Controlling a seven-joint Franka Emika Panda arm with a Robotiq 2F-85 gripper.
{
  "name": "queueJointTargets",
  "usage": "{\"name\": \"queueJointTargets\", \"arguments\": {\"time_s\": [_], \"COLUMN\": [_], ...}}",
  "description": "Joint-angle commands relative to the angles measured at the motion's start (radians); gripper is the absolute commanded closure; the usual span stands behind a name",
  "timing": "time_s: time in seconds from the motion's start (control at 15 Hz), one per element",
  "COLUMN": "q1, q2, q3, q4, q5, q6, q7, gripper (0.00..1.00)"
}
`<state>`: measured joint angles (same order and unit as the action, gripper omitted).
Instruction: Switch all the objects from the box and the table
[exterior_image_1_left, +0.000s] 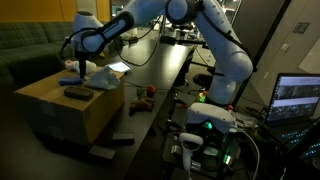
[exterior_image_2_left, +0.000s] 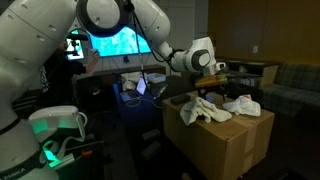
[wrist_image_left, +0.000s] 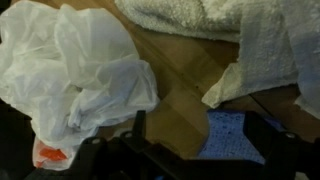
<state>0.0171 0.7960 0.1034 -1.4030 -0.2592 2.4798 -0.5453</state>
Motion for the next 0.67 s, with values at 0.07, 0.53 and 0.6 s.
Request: {"name": "queueJointTargets", "arguments": {"time_s": [0.07, 0.53, 0.6], "q1": [-0.037, -0.044, -0.046], "q2": [0.020, 0.024, 0.019], "q3": [0.050, 0.055, 0.056], "q4": [0.027, 0.070, 0.075], "q5": [0.040, 0.074, 0.082], "q6": [-0.019, -0.067, -0.072], "q7": [-0.098, -0.143, -0.146], "gripper": [0.00, 0.00, 0.00]}}
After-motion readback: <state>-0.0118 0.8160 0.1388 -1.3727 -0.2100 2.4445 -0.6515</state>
